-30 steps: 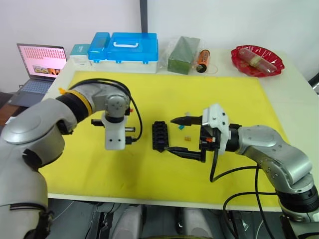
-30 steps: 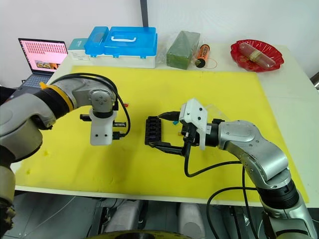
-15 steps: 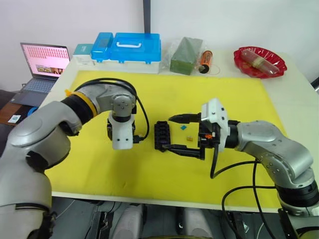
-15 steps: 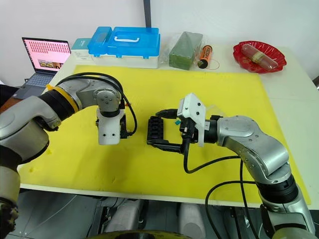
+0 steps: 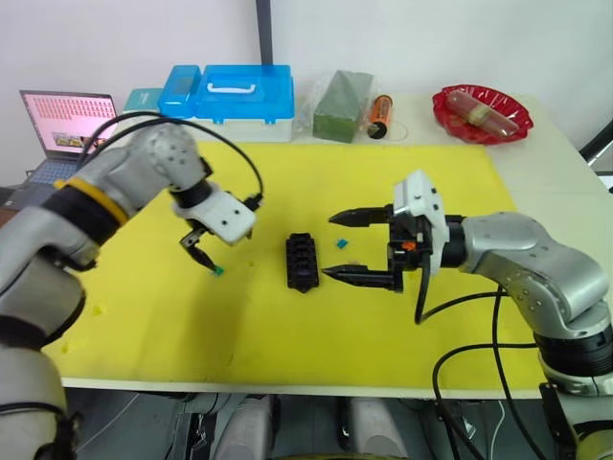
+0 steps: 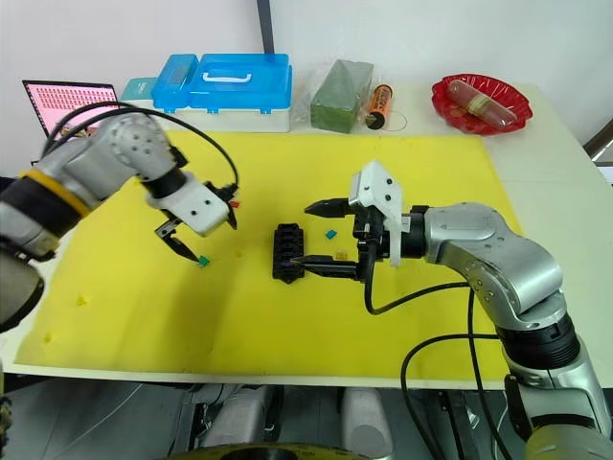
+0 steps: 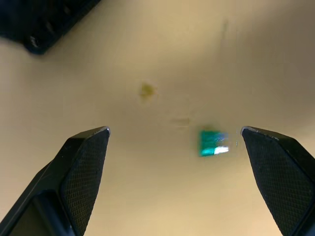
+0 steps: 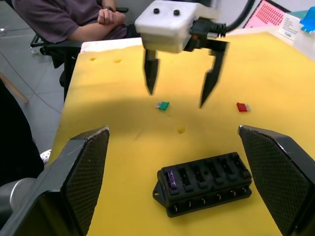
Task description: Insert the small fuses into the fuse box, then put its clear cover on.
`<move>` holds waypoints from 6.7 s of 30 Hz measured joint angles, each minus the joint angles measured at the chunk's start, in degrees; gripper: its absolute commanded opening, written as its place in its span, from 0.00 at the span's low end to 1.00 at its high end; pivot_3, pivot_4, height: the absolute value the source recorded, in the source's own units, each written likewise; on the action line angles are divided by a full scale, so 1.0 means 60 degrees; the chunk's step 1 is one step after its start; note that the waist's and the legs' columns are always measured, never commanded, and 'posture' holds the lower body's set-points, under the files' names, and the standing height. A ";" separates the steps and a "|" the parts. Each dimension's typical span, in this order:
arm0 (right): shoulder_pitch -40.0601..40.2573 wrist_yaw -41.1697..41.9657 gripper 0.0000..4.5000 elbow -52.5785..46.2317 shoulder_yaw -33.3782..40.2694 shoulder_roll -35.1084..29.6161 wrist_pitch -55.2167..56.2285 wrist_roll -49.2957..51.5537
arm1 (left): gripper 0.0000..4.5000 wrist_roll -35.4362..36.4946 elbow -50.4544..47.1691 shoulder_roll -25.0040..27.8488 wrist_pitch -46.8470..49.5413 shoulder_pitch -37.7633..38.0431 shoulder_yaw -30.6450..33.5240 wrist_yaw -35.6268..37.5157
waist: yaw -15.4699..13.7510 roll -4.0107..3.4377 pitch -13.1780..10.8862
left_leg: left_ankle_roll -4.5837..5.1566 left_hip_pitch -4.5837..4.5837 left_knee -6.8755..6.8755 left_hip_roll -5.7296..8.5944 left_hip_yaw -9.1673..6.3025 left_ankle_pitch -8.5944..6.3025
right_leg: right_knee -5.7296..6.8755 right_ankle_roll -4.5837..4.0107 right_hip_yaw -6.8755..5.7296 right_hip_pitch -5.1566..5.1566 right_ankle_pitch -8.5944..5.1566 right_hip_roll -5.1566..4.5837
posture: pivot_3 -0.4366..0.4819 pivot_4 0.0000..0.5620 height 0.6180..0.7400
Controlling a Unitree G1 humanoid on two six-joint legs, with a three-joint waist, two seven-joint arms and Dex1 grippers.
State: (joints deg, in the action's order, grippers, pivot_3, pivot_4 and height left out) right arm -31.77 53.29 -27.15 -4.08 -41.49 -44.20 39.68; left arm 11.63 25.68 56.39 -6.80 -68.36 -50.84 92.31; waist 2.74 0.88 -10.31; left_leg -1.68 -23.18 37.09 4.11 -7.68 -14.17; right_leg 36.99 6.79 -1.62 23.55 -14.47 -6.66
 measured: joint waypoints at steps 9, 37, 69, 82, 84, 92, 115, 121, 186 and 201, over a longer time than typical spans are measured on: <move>-0.0273 0.0084 1.00 0.0098 -0.0844 0.0533 0.0395 -0.0467 | 1.00 0.5954 -0.1850 0.2103 1.0249 0.5155 0.7042 -0.2548 | 0.0121 -0.0006 -0.0003 | 0.0001 0.0041 -0.0014 -0.0014 -0.0018 -0.0001 | 0.0030 -0.0003 0.0010 -0.0020 -0.0036 -0.0001 | 0.48 0.27 1.00; -0.0620 0.0537 1.00 0.0415 -0.1292 0.0902 0.0665 -0.1034 | 1.00 0.7388 -0.0207 -0.1345 1.5511 0.6524 1.0554 -0.6455 | -0.0301 0.0006 0.0006 | -0.0020 0.0112 -0.0047 0.0002 0.0032 -0.0003 | 0.0028 -0.0026 0.0084 -0.0040 -0.0027 -0.0013 | 0.48 0.27 1.00; -0.0486 0.0256 1.00 -0.0031 -0.1039 0.0720 0.0134 -0.0840 | 0.92 0.5121 0.0842 -0.2037 1.3991 0.5323 0.8802 -0.4165 | -0.0352 0.0000 0.0010 | -0.0020 0.0114 -0.0049 0.0002 0.0032 -0.0003 | 0.0019 -0.0023 0.0084 -0.0050 -0.0027 -0.0024 | 0.48 0.27 1.00; -0.0444 0.0190 1.00 -0.0110 -0.1039 0.0718 0.0134 -0.0835 | 0.00 0.4600 0.0646 -0.2209 1.3714 0.5788 0.8809 -0.4590 | -0.0311 -0.0015 0.0019 | -0.0024 0.0131 -0.0106 0.0000 0.0041 0.0000 | 0.0005 -0.0023 0.0098 -0.0036 -0.0028 -0.0023 | 0.48 0.27 1.00; -0.0444 0.0195 1.00 -0.0110 -0.1039 0.0717 0.0135 -0.0834 | 0.00 0.4594 0.0592 -0.2211 1.3691 0.5854 0.8829 -0.4618 | -0.0302 -0.0028 0.0026 | -0.0025 0.0137 -0.0113 -0.0001 0.0045 0.0000 | 0.0006 -0.0023 0.0104 -0.0036 -0.0028 -0.0023 | 0.48 0.27 1.00; -0.0452 0.0208 1.00 -0.0098 -0.1038 0.0717 0.0136 -0.0826 | 0.00 0.4986 -0.0006 -0.2012 1.4244 0.6235 0.9236 -0.4485 | -0.0242 -0.0029 0.0028 | -0.0025 0.0144 -0.0146 -0.0003 0.0078 0.0001 | 0.0001 -0.0023 0.0138 -0.0013 -0.0029 -0.0022 | 0.48 0.27 1.00; -0.0666 -0.0442 0.45 0.0800 0.0287 0.0797 -0.1268 0.0700 | 0.00 0.4382 -0.6531 -0.3871 0.6712 0.6847 0.8995 -0.4126 | -0.0353 0.0001 0.0010 | -0.0044 0.0119 -0.0170 -0.0008 0.0142 0.0013 | -0.0130 -0.0002 0.0169 -0.0028 0.0001 -0.0021 | 0.48 0.27 1.00; -0.0668 -0.0478 0.37 0.0800 0.0162 0.0823 -0.1204 0.0633 | 0.00 0.4305 -0.6301 -0.3949 0.6081 0.6832 0.8799 -0.4001 | -0.0344 0.0002 0.0010 | -0.0041 0.0119 -0.0164 -0.0008 0.0145 0.0013 | -0.0131 0.0004 0.0176 -0.0028 0.0006 -0.0016 | 0.48 0.27 1.00; -0.1315 -0.0602 0.00 0.0443 -0.1572 0.0203 -0.0798 -0.1050 | 0.99 0.2961 -0.5913 -0.3635 0.3697 0.9067 0.8398 -0.4044 | -0.0327 -0.0007 0.0011 | -0.0026 0.0125 -0.0173 -0.0012 0.0171 0.0004 | -0.0135 0.0007 0.0198 -0.0018 0.0009 -0.0016 | 0.48 0.27 1.00; -0.1332 0.0327 0.00 0.1213 -0.3458 -0.0101 0.0778 -0.3942 | 0.99 0.1039 -0.4447 -0.5124 0.1048 0.9423 0.7453 -0.5062 | -0.0523 0.0003 0.0008 | -0.0026 0.0116 -0.0160 -0.0006 0.0169 0.0004 | -0.0147 0.0015 0.0196 -0.0019 0.0017 -0.0012 | 0.48 0.27 1.00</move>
State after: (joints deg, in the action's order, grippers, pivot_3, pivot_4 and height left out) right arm -39.76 55.25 -19.87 -24.83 -42.09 -39.53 16.03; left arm 17.87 -1.00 25.65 -0.51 -11.82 -6.13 61.94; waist -0.39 0.89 -10.27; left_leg -1.83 -22.49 36.13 4.07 -6.66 -14.14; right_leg 36.11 6.88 -0.44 23.43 -14.37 -6.73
